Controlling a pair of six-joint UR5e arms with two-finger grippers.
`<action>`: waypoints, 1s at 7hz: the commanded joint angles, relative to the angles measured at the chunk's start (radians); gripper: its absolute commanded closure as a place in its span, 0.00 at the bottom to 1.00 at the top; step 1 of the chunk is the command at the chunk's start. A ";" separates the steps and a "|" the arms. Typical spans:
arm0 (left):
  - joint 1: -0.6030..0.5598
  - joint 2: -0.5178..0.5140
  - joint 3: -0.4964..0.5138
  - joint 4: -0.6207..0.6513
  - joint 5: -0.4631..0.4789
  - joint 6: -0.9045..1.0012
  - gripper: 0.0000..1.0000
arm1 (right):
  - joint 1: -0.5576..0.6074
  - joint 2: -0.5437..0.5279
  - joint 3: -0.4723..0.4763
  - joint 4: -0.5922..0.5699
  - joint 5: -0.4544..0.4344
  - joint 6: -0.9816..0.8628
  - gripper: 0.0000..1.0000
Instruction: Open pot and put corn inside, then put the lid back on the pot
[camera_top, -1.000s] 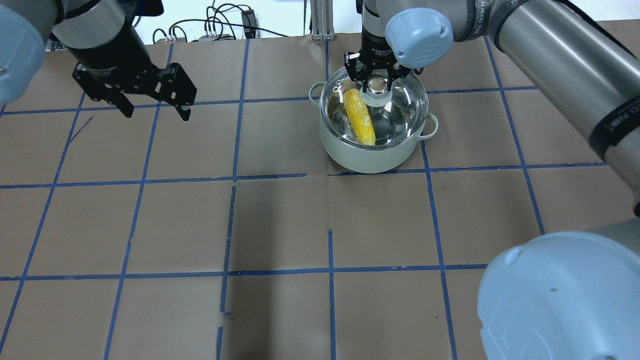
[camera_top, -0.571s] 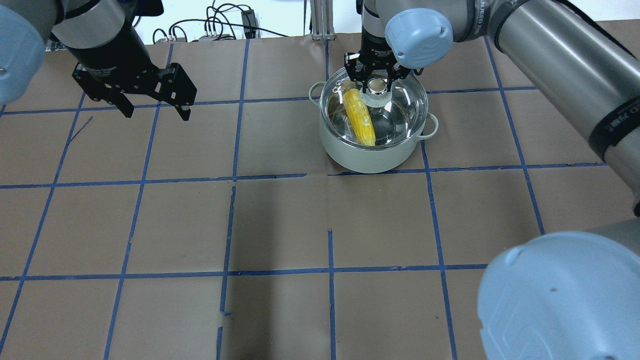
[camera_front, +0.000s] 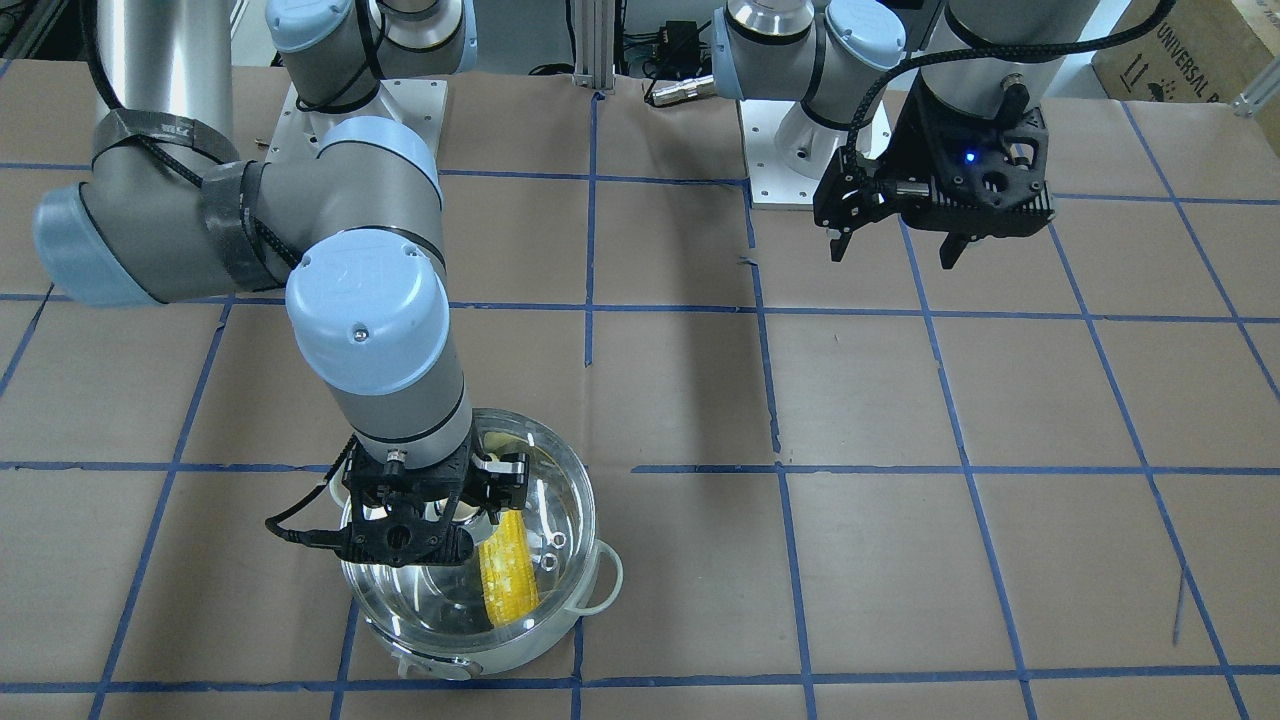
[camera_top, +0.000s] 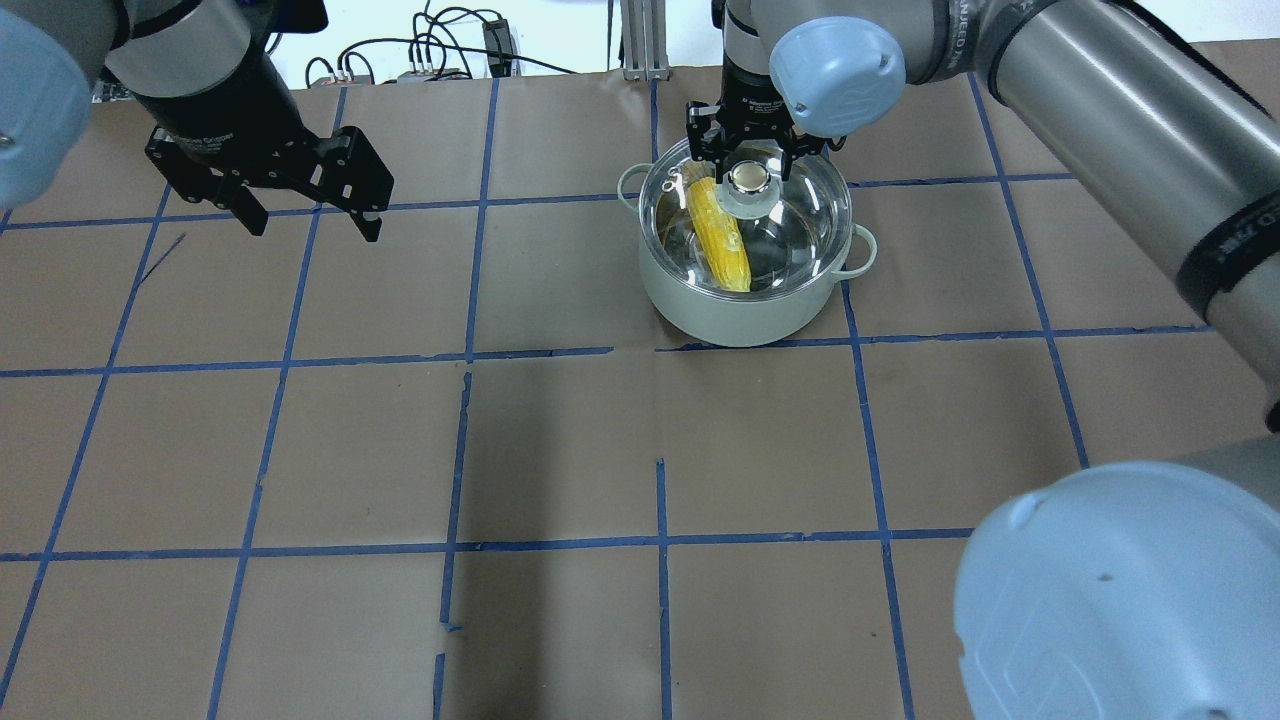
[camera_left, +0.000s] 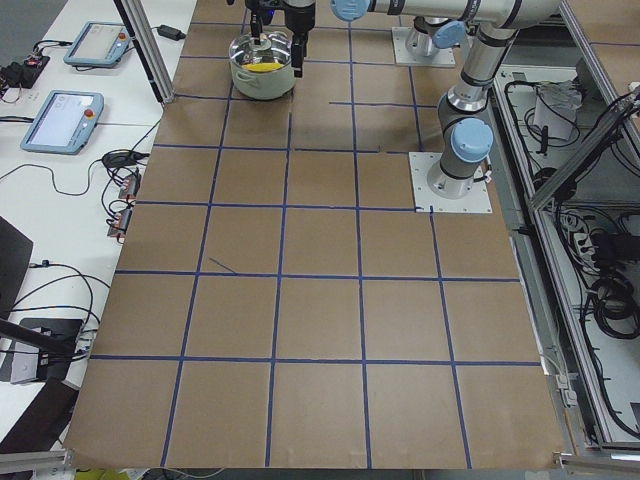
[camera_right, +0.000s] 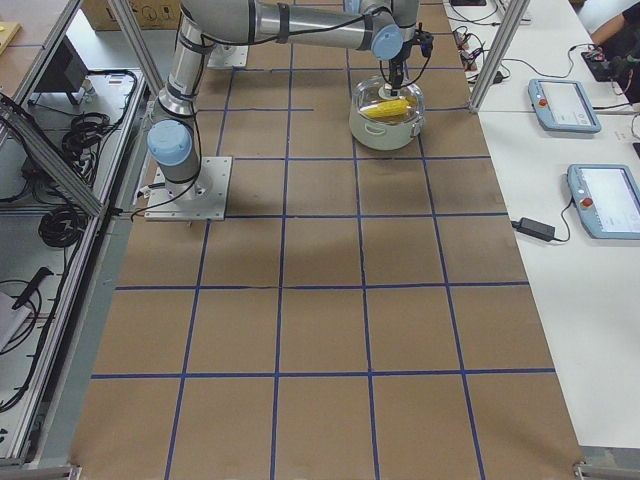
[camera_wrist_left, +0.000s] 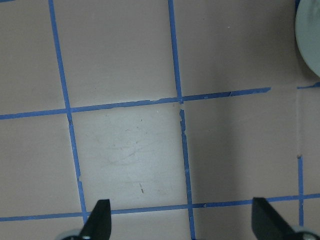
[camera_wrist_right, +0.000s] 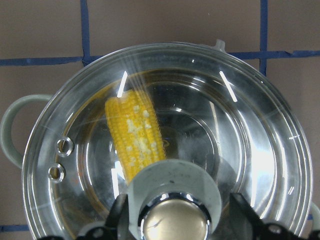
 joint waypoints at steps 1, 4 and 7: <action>0.000 0.000 0.002 0.000 -0.001 -0.002 0.00 | -0.019 -0.001 -0.008 0.001 0.002 -0.048 0.23; 0.000 0.002 0.012 -0.006 0.005 -0.003 0.00 | -0.125 -0.108 -0.002 0.020 0.014 -0.227 0.18; 0.000 0.002 0.012 -0.008 0.005 -0.003 0.00 | -0.179 -0.347 0.148 0.106 0.050 -0.292 0.12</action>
